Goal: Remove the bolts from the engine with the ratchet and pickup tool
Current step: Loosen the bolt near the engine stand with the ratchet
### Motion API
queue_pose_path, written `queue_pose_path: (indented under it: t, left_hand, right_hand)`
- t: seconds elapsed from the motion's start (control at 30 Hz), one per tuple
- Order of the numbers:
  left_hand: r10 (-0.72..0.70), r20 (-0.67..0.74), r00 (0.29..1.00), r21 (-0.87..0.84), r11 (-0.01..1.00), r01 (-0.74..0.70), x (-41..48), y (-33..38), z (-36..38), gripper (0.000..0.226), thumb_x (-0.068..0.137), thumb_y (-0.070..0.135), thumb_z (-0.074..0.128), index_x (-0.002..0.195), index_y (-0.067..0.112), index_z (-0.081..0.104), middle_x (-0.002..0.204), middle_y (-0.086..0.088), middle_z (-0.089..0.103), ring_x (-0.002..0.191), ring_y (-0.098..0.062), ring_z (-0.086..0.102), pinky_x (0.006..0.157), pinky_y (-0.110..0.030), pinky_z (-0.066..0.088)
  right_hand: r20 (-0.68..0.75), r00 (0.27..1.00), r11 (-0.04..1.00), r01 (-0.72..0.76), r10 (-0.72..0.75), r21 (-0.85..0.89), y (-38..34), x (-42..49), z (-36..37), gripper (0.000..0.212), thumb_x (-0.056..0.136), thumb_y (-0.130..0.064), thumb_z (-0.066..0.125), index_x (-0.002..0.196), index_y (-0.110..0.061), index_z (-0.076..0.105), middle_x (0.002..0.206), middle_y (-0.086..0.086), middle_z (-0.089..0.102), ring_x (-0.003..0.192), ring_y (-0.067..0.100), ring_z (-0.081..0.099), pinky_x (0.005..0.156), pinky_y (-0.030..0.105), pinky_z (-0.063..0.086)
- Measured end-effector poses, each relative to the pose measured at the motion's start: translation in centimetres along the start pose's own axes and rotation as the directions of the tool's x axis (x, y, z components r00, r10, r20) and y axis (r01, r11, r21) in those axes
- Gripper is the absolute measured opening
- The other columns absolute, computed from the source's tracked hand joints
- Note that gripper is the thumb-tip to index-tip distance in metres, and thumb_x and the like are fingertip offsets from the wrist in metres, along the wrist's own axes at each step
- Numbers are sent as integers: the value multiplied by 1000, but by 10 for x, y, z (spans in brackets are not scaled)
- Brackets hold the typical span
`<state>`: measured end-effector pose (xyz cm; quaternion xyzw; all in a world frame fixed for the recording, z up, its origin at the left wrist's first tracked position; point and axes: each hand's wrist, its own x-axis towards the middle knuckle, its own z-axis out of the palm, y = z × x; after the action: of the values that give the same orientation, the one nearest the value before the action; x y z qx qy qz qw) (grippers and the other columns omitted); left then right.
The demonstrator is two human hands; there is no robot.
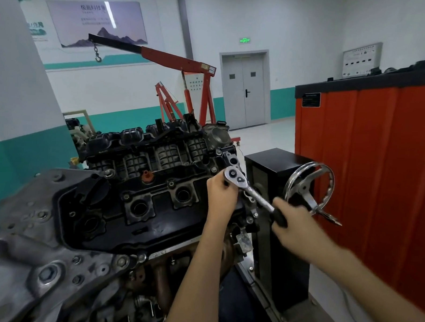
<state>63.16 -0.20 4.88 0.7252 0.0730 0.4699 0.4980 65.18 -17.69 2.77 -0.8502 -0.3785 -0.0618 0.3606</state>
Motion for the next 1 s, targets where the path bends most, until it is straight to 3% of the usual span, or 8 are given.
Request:
queue_pose_path:
  t: [0.13, 0.27, 0.43, 0.53, 0.6, 0.73, 0.83, 1.0]
  left_hand:
    - [65, -16, 998, 36, 997, -65, 0, -1, 7, 56, 83, -11, 57, 52, 27, 32, 44, 15, 35, 49, 0, 29, 49, -14, 24]
    - [68, 0, 998, 44, 997, -68, 2, -2, 3, 59, 85, -7, 60, 49, 31, 33, 44, 15, 36, 49, 0, 29, 50, -14, 24]
    - [12, 131, 991, 58, 998, -20, 5, 2, -2, 27, 81, -6, 55, 56, 2, 52, 54, 4, 48, 54, -3, 36, 52, -18, 32]
    - [31, 67, 997, 50, 998, -35, 4, 2, -4, 17, 83, -8, 52, 66, -10, 55, 60, -6, 48, 60, -6, 37, 55, -21, 31]
    - [7, 14, 1000, 12, 1000, -7, 2, 1, -5, 15, 84, -7, 52, 72, -9, 61, 65, -6, 55, 64, -7, 44, 59, -21, 36]
    - [4, 21, 1000, -53, 999, -3, -1, -2, -1, 46, 86, -5, 55, 55, 29, 59, 55, 14, 53, 56, 0, 44, 57, -16, 36]
    - [35, 8, 999, -67, 997, -35, -1, 2, 3, 45, 82, 12, 63, 48, 39, 53, 45, 17, 42, 48, 2, 34, 52, -15, 30]
    - [29, 7, 1000, -26, 999, -29, 3, -5, 0, 54, 90, 8, 65, 47, 38, 50, 45, 18, 41, 48, 3, 34, 51, -11, 29]
  right_hand:
    - [1, 988, 824, -127, 151, 552, -49, -32, 69, 23, 82, -3, 58, 95, -22, 57, 65, 1, 57, 51, 7, 52, 48, 22, 42]
    - [28, 986, 799, -150, 164, 583, -56, -28, 77, 19, 84, -6, 58, 97, -19, 57, 71, 3, 61, 60, 15, 57, 56, 28, 47]
    - [166, 985, 993, 31, -50, 118, 10, 9, -10, 32, 84, -2, 59, 96, -31, 53, 66, -3, 52, 46, 0, 48, 45, 15, 37]
    - [144, 971, 877, 235, -192, -418, 15, 49, -53, 17, 88, -16, 57, 97, -25, 47, 64, -9, 47, 50, 1, 43, 46, 14, 28]
    - [108, 964, 814, 262, -242, -518, 10, 52, -51, 15, 88, -19, 56, 94, -26, 43, 61, -10, 42, 54, 6, 41, 49, 18, 29]
    - [-1, 1000, 998, 24, -24, 58, -1, -2, 4, 24, 83, -9, 62, 85, -28, 47, 62, -2, 50, 48, 9, 48, 46, 21, 38]
    - [-1, 993, 869, -102, 117, 484, -39, -28, 61, 24, 83, -4, 59, 89, -26, 52, 65, 3, 53, 47, 6, 49, 45, 21, 40]
    - [28, 992, 834, -120, 125, 538, -51, -26, 71, 22, 83, -3, 55, 92, -23, 54, 64, 1, 53, 46, 3, 48, 45, 16, 38]
